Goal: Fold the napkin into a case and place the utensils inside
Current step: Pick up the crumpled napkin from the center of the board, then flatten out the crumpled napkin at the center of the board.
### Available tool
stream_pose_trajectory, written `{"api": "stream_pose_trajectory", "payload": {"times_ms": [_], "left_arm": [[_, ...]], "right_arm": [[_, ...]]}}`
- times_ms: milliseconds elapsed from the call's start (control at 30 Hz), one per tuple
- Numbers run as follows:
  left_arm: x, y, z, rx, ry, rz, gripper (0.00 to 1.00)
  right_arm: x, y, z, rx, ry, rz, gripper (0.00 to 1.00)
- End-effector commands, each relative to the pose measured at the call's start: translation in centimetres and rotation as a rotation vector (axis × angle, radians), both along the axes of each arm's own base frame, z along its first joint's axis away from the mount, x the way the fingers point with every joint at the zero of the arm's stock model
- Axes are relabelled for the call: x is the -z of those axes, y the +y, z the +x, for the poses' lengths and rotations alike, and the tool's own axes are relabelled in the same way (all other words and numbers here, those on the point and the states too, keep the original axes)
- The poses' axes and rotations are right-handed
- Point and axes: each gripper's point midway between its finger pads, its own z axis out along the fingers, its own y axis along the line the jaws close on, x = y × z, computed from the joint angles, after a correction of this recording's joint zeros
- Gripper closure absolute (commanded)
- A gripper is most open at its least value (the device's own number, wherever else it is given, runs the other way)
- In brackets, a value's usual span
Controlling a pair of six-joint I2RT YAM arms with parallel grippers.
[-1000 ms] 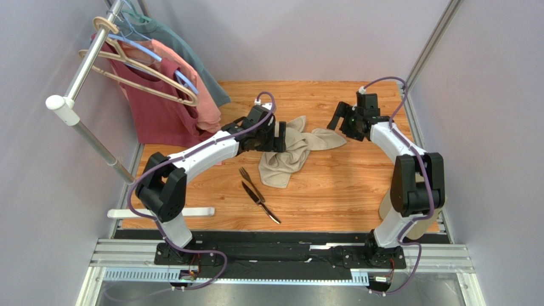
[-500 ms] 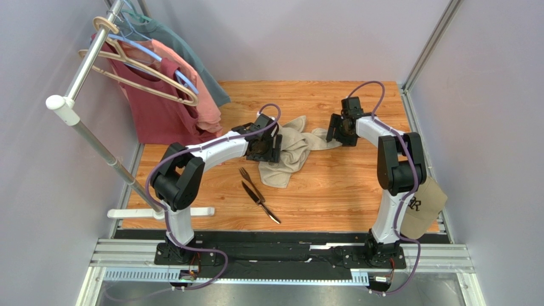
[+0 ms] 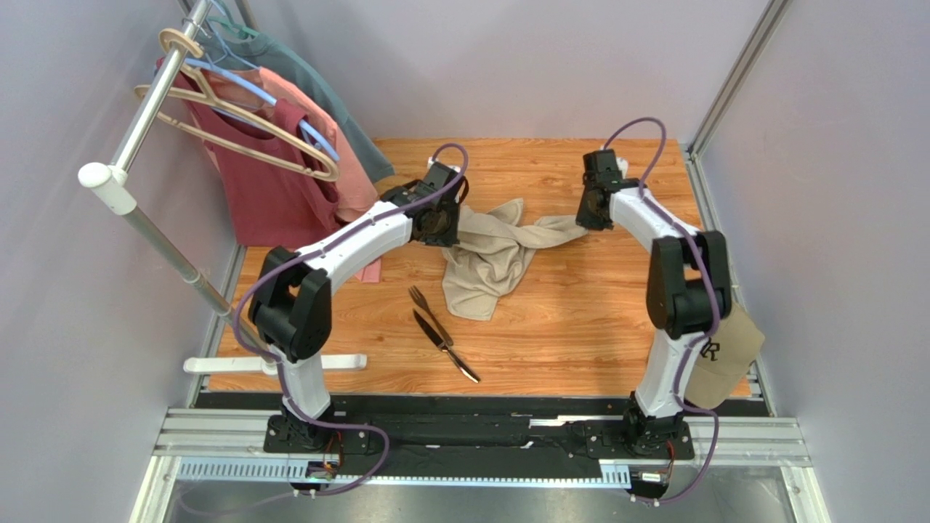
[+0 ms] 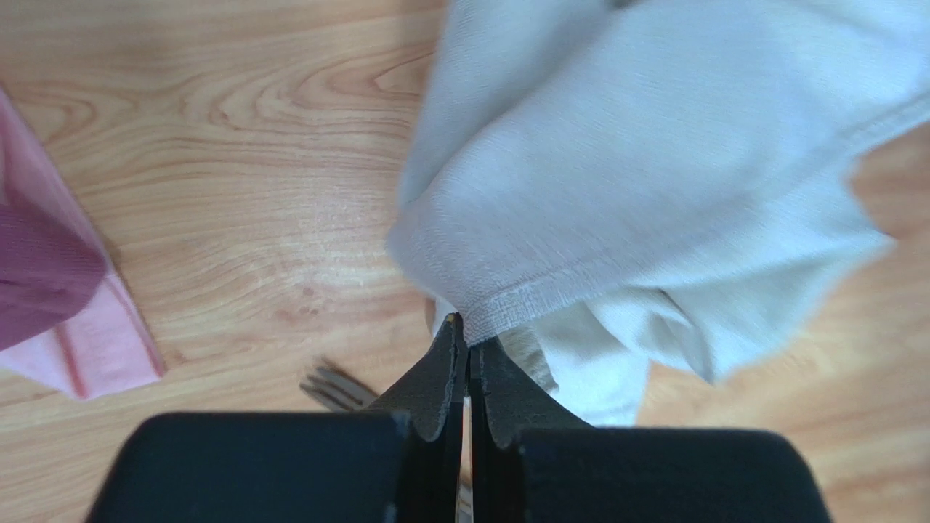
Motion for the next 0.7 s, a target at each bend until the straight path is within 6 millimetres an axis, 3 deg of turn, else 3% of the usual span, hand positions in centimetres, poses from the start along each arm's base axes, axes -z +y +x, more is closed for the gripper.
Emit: {"api": "stream_pose_trajectory", "payload": {"times_ms": [0, 67, 100, 133, 167, 200, 267, 333, 467, 533, 600, 667], "left_arm": [[-11.8, -0.6, -2.2, 0.168, -0.152, -0.100, 1.00], [-16.0, -1.2, -3.7, 0.262, -0.198, -0.168, 1.00], [-17.9, -1.4, -4.5, 0.333, -0.238, -0.187, 1.00], [-19.1, -2.1, -5.9, 0.410, -0.226, -0.234, 1.00], [-21.6, -2.5, -6.5, 0.459, -0.271, -0.271, 1.00], [-23.3, -2.5, -7.4, 0.511, -0.308, -0.291, 1.00], [-26.6, -2.8, -9.2, 0.586, -0.353, -0.358, 1.00], [-29.3, -3.0, -11.7, 0.672, -0.373, -0.431, 1.00], [-36.2, -3.0, -16.2, 0.815, -0.502, -0.593, 1.00], [-39.4, -2.6, -18.8, 0.883, -0.573, -0.682, 1.00], [-41.1, -2.3, -20.2, 0.901, -0.602, -0.734, 1.00], [-42.0, -2.3, -20.4, 0.899, -0.622, -0.757, 1.00]], "right_arm": [[-17.5, -3.3, -1.3, 0.073, -0.357, -0.085, 1.00], [-21.0, -3.9, -3.1, 0.085, -0.420, -0.083, 1.00], [-24.2, -4.3, -4.6, 0.096, -0.495, -0.072, 1.00], [-25.5, -4.8, -5.7, 0.112, -0.516, -0.081, 1.00], [-26.8, -5.2, -6.7, 0.127, -0.543, -0.086, 1.00], [-29.9, -5.7, -8.7, 0.142, -0.618, -0.081, 1.00], [-32.9, -6.6, -11.4, 0.173, -0.685, -0.090, 1.00], [-37.4, -7.4, -15.3, 0.196, -0.809, -0.073, 1.00], [-42.7, -8.2, -21.8, 0.192, -0.969, -0.044, 1.00], [-44.4, -8.3, -25.0, 0.178, -1.035, -0.018, 1.00], [-45.8, -8.5, -27.1, 0.181, -1.089, -0.003, 1.00], [-46.8, -8.7, -28.4, 0.185, -1.125, 0.006, 1.00]]}}
